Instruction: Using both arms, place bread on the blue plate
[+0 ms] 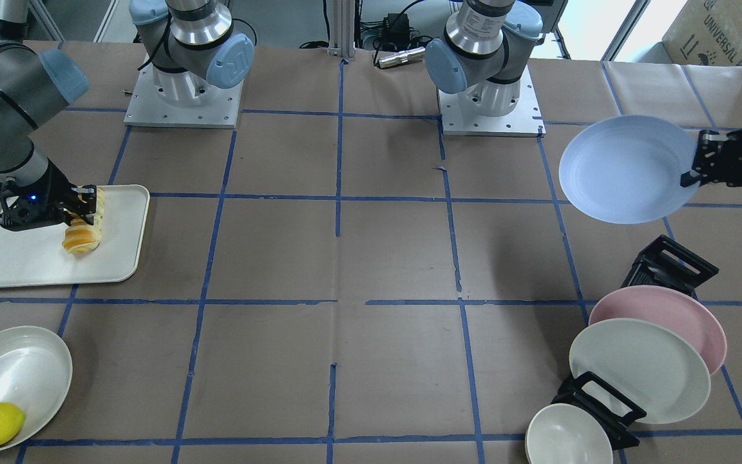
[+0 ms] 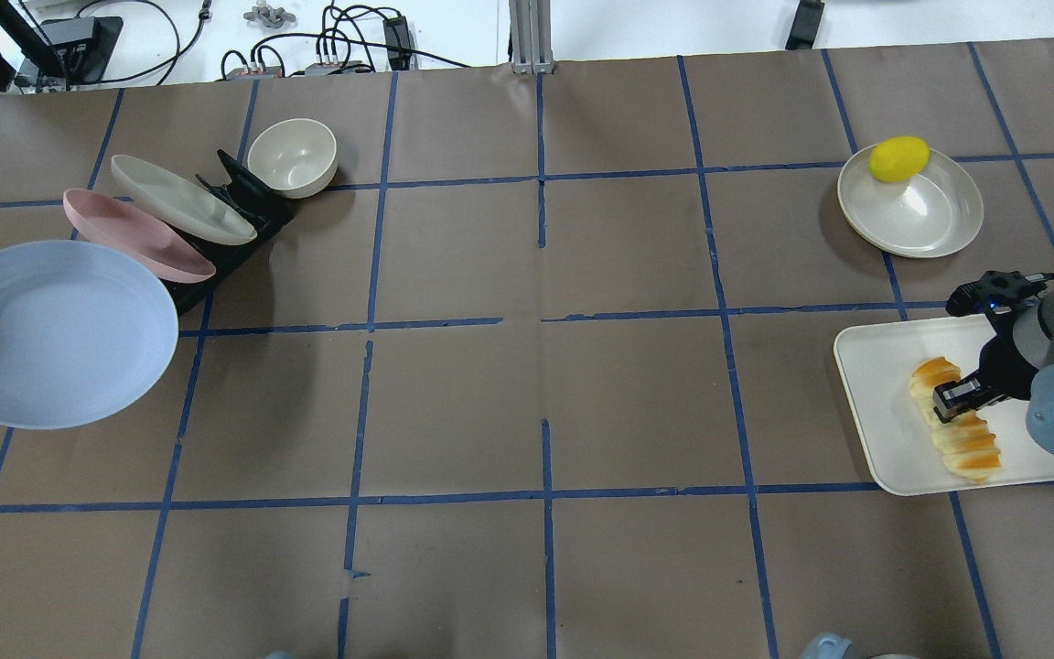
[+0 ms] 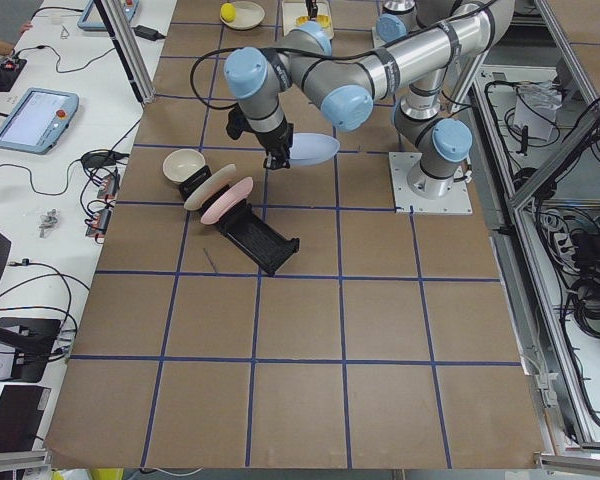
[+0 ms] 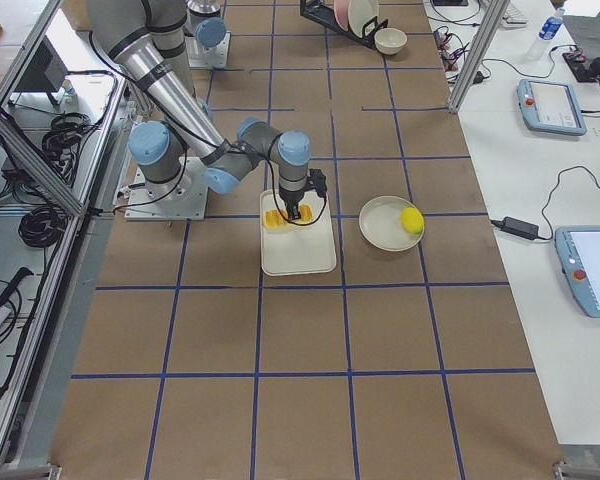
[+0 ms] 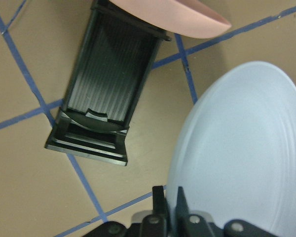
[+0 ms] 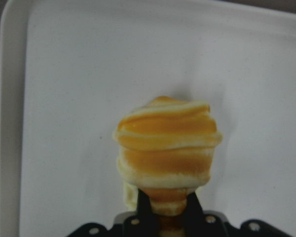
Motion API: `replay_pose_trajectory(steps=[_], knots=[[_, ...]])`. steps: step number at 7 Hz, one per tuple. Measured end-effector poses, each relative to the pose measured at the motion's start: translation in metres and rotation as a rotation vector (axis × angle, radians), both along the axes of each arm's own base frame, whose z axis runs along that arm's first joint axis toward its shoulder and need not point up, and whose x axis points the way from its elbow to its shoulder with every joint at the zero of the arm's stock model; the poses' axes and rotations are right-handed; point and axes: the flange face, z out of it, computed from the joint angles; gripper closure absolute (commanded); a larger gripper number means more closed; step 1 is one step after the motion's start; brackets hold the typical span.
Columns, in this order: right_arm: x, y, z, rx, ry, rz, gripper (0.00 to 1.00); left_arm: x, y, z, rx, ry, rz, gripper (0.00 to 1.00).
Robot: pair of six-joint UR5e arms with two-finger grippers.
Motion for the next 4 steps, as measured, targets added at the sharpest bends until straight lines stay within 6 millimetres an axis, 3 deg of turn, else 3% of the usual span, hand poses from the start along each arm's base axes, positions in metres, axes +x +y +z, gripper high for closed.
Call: replay_pose_trajectory(steps=[2, 4], knots=[[0.0, -0.001, 0.004, -0.006, 0.014, -0.031, 0.98, -0.08, 0.008, 0.002, 0.006, -0.019, -0.006, 0.92], [0.002, -0.003, 0.031, -0.047, 0.037, -0.081, 0.97, -0.155, 0.002, -0.002, 0.005, -0.037, -0.031, 0.91]])
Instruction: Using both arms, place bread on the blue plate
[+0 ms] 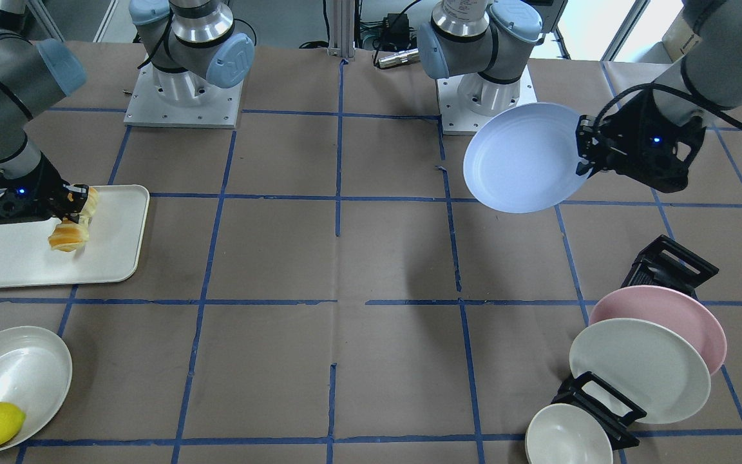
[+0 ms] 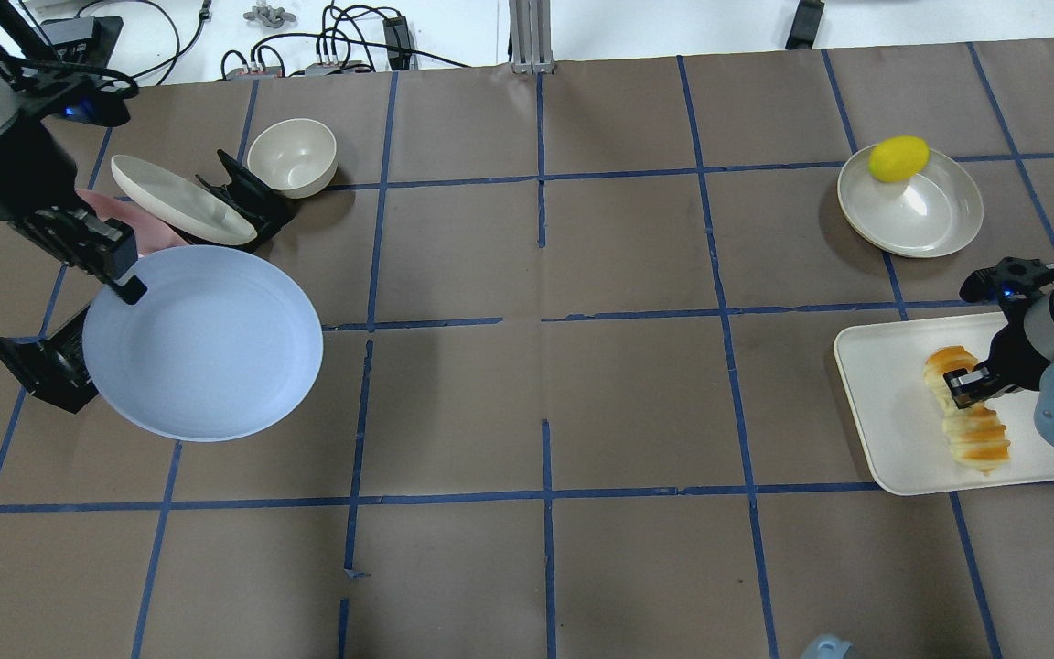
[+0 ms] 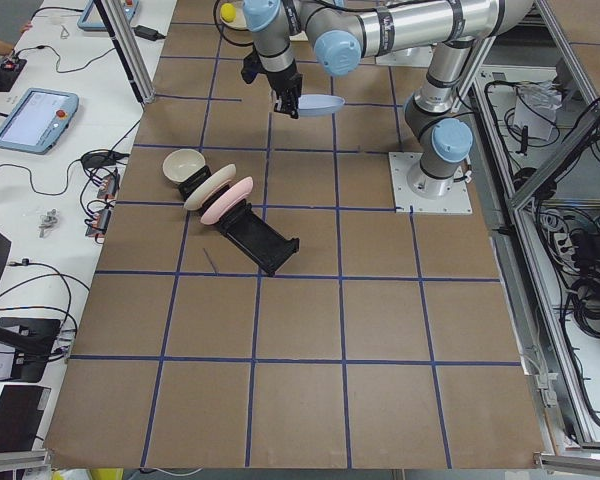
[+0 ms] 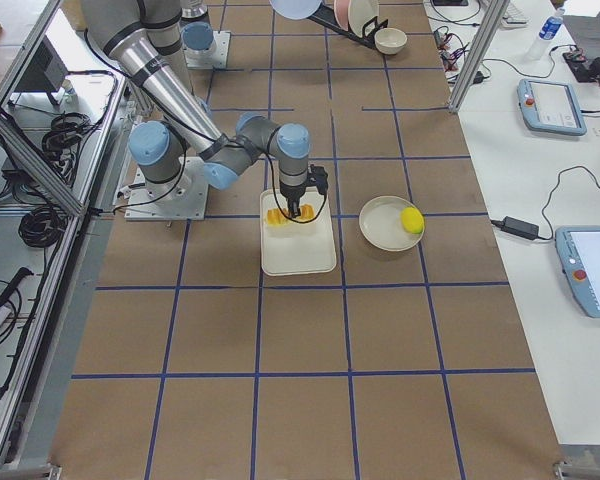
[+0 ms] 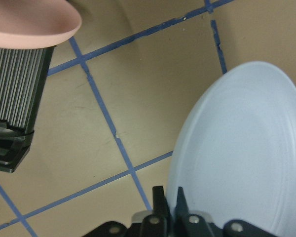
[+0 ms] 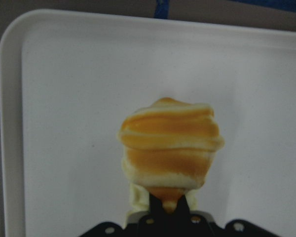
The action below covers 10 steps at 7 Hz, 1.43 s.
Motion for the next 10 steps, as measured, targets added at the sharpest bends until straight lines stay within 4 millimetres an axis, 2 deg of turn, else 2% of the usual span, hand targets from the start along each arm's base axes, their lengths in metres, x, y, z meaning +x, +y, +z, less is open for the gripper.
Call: replay_pose_trajectory(steps=[1, 2, 4, 5, 6, 7, 8, 10], knots=[[0.006, 0.0, 0.024, -0.02, 0.006, -0.024, 0.97, -0.022, -0.001, -0.002, -0.008, 0.006, -0.007, 0.91], [0.017, -0.005, 0.054, -0.03, 0.008, -0.038, 0.96, -0.035, -0.003, -0.006, -0.011, 0.043, -0.001, 0.91], [0.051, -0.031, 0.13, -0.036, 0.004, -0.049, 0.96, -0.063, -0.015, -0.034, -0.017, 0.095, 0.011, 0.91], [0.072, -0.044, 0.164, -0.037, 0.001, -0.067, 0.96, -0.091, -0.017, -0.049, -0.025, 0.106, 0.003, 0.91], [0.097, -0.053, 0.189, -0.044, -0.002, -0.089, 0.96, -0.12, -0.018, -0.065, -0.041, 0.135, -0.009, 0.91], [0.127, -0.059, 0.205, -0.059, -0.003, -0.097, 0.96, -0.147, -0.02, -0.091, -0.053, 0.174, -0.006, 0.91], [0.154, -0.063, 0.211, -0.067, -0.006, -0.089, 0.97, -0.17, -0.022, -0.119, -0.063, 0.191, 0.006, 0.91], [0.209, -0.076, 0.203, -0.062, -0.049, -0.08, 0.97, -0.215, -0.022, -0.154, -0.085, 0.19, 0.016, 0.9]])
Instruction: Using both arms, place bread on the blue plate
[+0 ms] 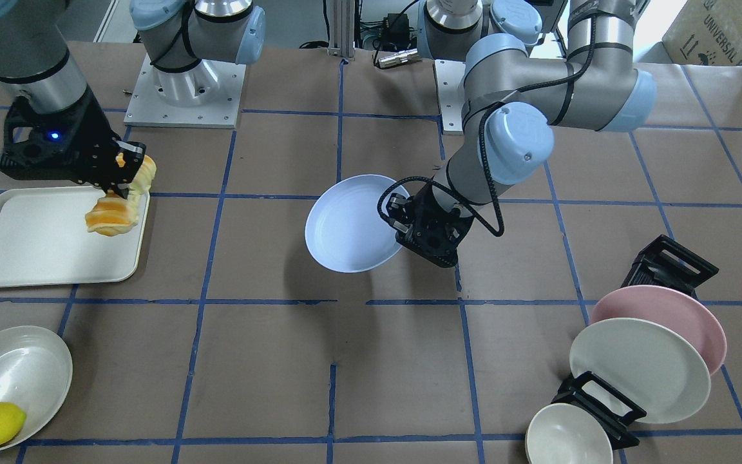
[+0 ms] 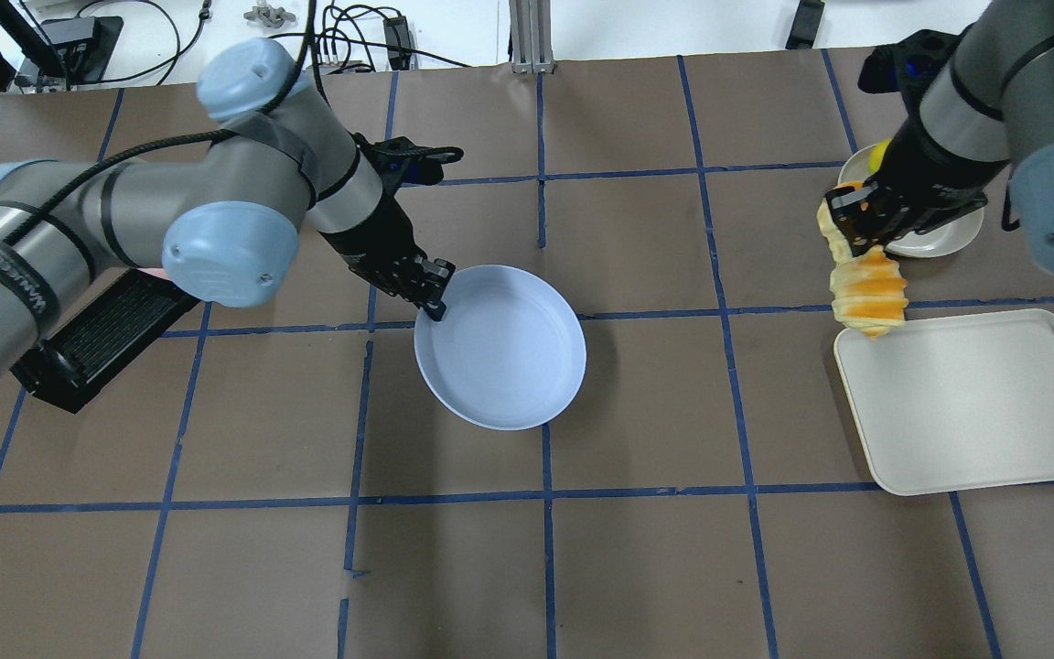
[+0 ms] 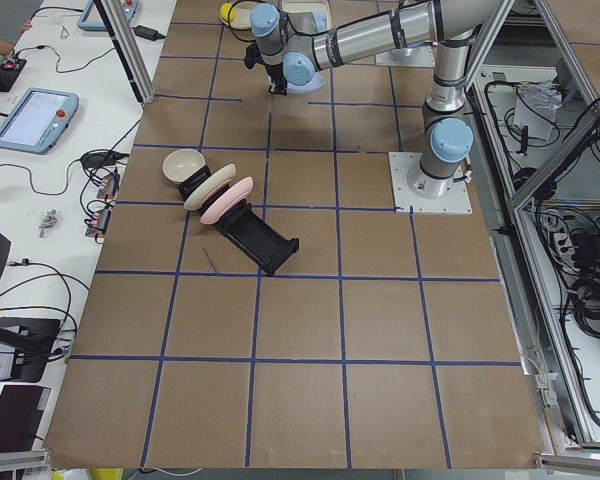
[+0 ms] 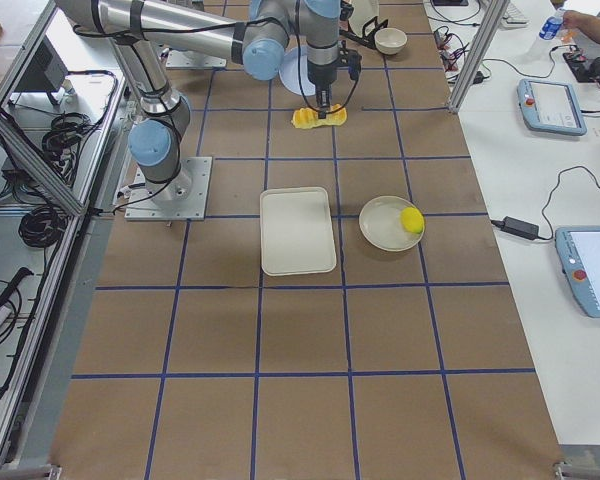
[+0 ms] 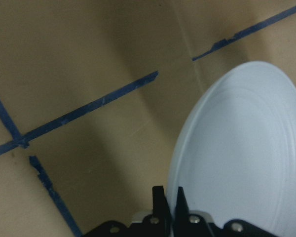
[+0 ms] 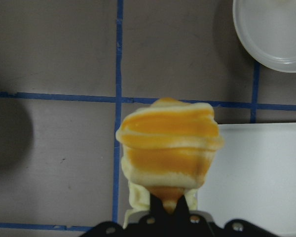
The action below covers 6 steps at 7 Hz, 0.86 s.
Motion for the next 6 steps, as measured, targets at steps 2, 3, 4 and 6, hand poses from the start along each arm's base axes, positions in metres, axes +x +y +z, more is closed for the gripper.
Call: replay_pose_trajectory(steps=[2, 3, 4, 6], knots=[[0.054, -0.027, -0.001, 0.002, -0.02, 0.053, 0.96, -0.021, 0.0, -0.015, -0.001, -0.003, 0.026, 0.89], [0.082, -0.041, -0.003, 0.004, -0.021, 0.099, 0.96, -0.028, 0.0, -0.021, -0.005, -0.004, 0.02, 0.89], [0.103, -0.051, -0.007, 0.009, -0.02, 0.133, 0.96, -0.033, -0.004, -0.032, -0.011, -0.003, 0.018, 0.88], [0.116, -0.057, -0.011, 0.016, -0.018, 0.154, 0.96, -0.048, -0.012, -0.061, -0.022, -0.003, 0.037, 0.87]])
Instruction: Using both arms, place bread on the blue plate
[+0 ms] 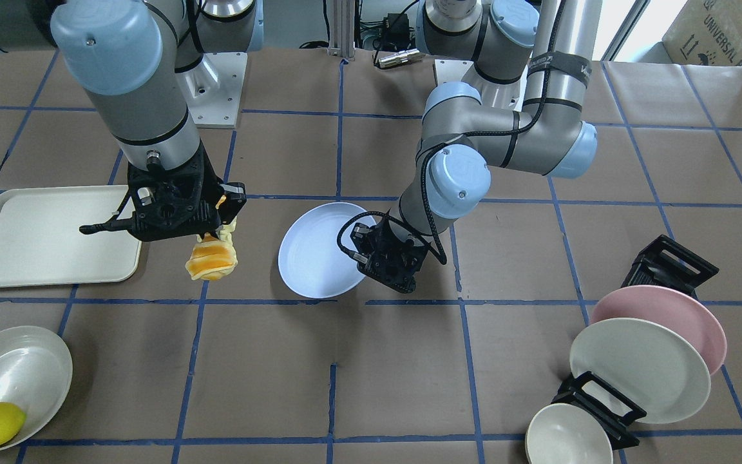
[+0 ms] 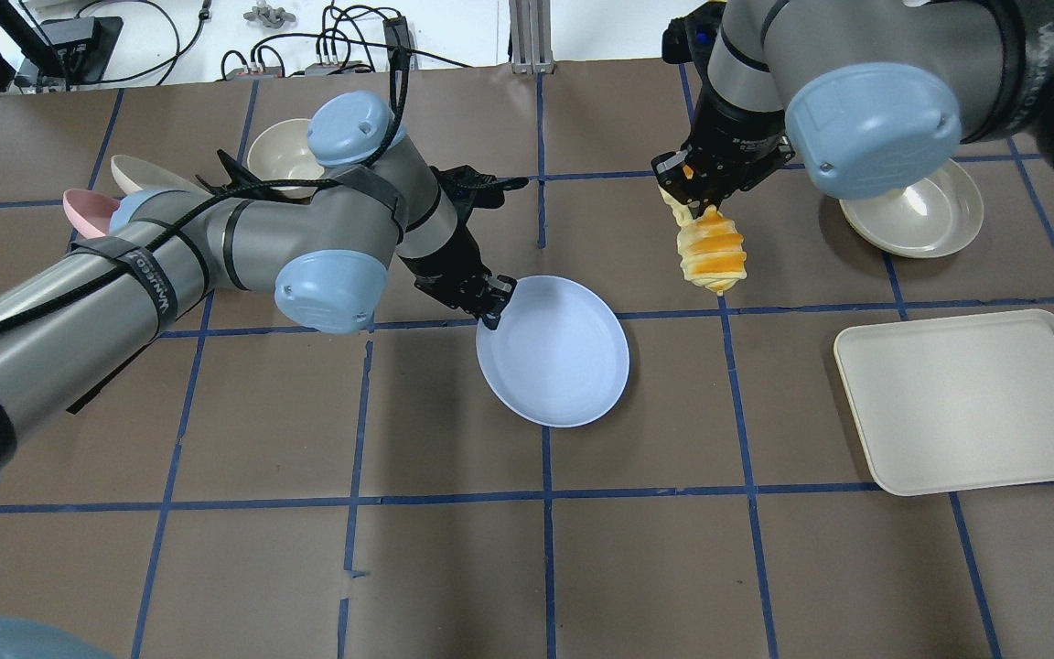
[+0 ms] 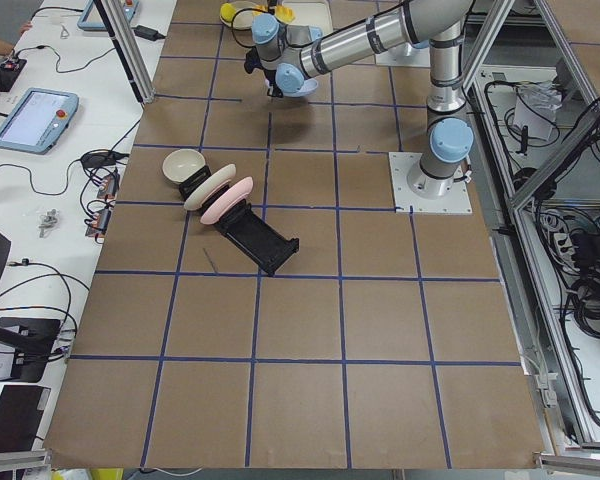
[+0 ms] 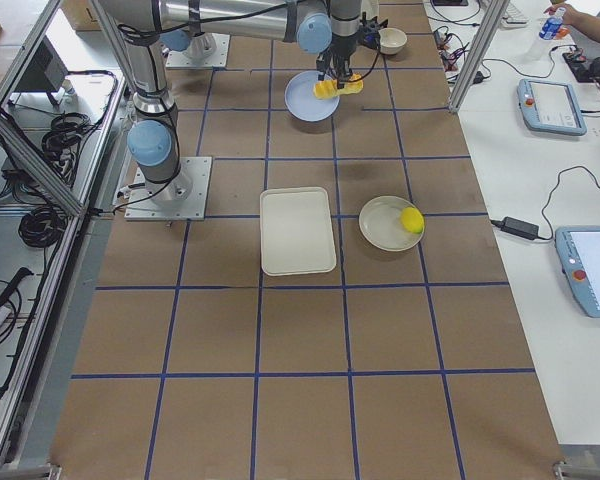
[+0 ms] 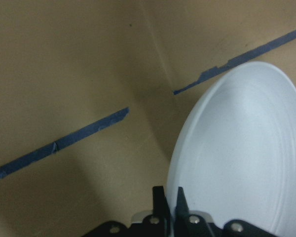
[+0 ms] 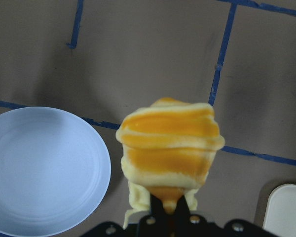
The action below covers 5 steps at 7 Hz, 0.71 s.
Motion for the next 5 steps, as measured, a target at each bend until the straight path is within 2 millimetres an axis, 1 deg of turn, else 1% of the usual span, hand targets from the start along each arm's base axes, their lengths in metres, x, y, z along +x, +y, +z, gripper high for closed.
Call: replay_pose_trajectory(steps=[2, 3, 4, 5], knots=[[0.002, -0.001, -0.001, 0.001, 0.0, 0.003, 0.96, -0.02, -0.003, -0.031, -0.025, 0.003, 0.003, 0.87], [0.002, -0.001, -0.001, 0.001, -0.001, 0.003, 0.96, -0.024, -0.005, -0.041, -0.037, 0.007, 0.009, 0.87], [0.003, 0.0, -0.001, 0.002, -0.002, 0.004, 0.96, -0.024, -0.007, -0.045, -0.043, 0.008, 0.011, 0.87], [0.003, 0.0, -0.002, 0.004, -0.003, 0.005, 0.96, -0.018, -0.01, -0.043, -0.049, 0.007, 0.016, 0.86]])
